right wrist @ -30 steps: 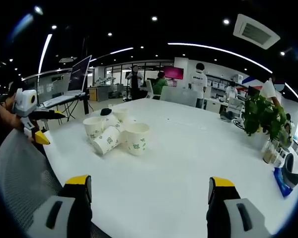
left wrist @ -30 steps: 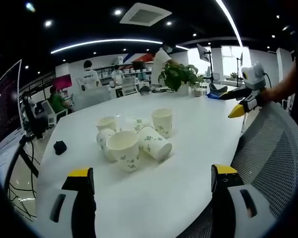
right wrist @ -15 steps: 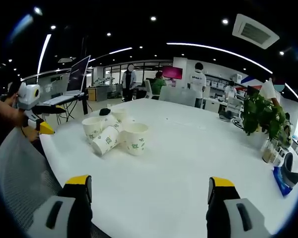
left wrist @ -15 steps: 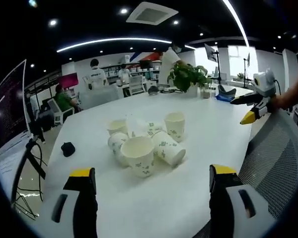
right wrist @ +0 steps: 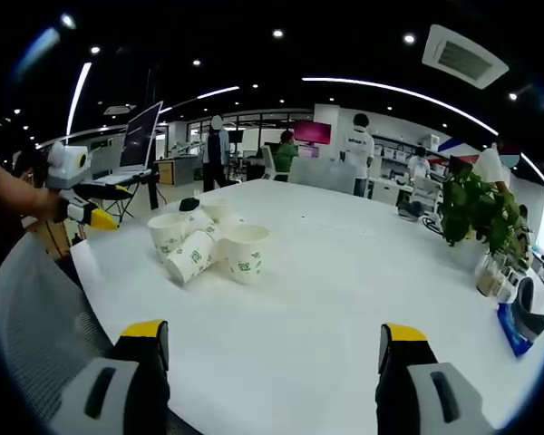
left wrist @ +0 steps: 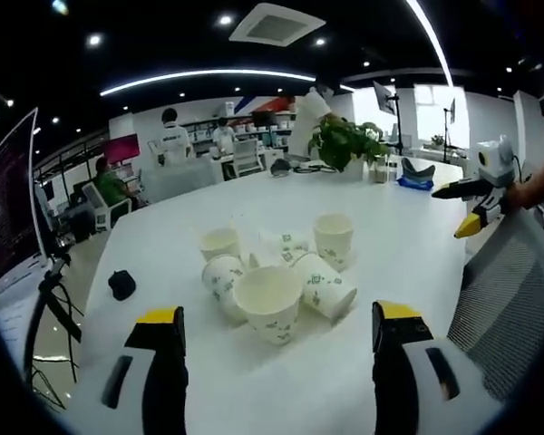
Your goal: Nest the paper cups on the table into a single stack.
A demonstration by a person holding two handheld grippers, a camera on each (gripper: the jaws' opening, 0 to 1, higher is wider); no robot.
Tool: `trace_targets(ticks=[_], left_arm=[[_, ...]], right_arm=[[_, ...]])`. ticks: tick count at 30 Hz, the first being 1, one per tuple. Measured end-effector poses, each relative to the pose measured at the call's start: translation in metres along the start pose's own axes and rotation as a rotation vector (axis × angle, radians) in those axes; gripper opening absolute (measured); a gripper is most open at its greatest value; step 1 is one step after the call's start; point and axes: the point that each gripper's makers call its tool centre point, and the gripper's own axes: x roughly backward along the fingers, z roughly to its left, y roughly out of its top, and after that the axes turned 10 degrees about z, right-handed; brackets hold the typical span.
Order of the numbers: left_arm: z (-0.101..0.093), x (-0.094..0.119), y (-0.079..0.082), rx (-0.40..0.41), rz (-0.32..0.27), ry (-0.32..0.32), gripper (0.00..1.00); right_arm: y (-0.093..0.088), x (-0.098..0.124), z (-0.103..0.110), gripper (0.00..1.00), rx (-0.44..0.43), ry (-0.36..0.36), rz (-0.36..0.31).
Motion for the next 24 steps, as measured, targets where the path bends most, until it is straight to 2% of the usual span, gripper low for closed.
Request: trace_targets(ticks=[11,17,21,24], left_arm=[[0.012,-0.017,0.008,0.046,0.019,-0.023,0.72],[0.027,-0.029,0.005,0.102,0.035,-0.008,0.63],[0.035,-0.034,0.007,0.151,0.025,-0.003,0.6],[0.035,-0.038,0.009,0.174,0.027,-0.007,0.56]], right_arm=[[0.001,0.0,-0.001,0.97,-0.004,-0.005,-0.003],[0.001,0.0,-0.001,0.96,-0.001,-0.008,-0.002],[0.0,0.0,-0.003,0.96,-0.001,-0.014,-0.002],[-0.001,0.0,-0.003,0.96,0.004,-0.016,0.003]])
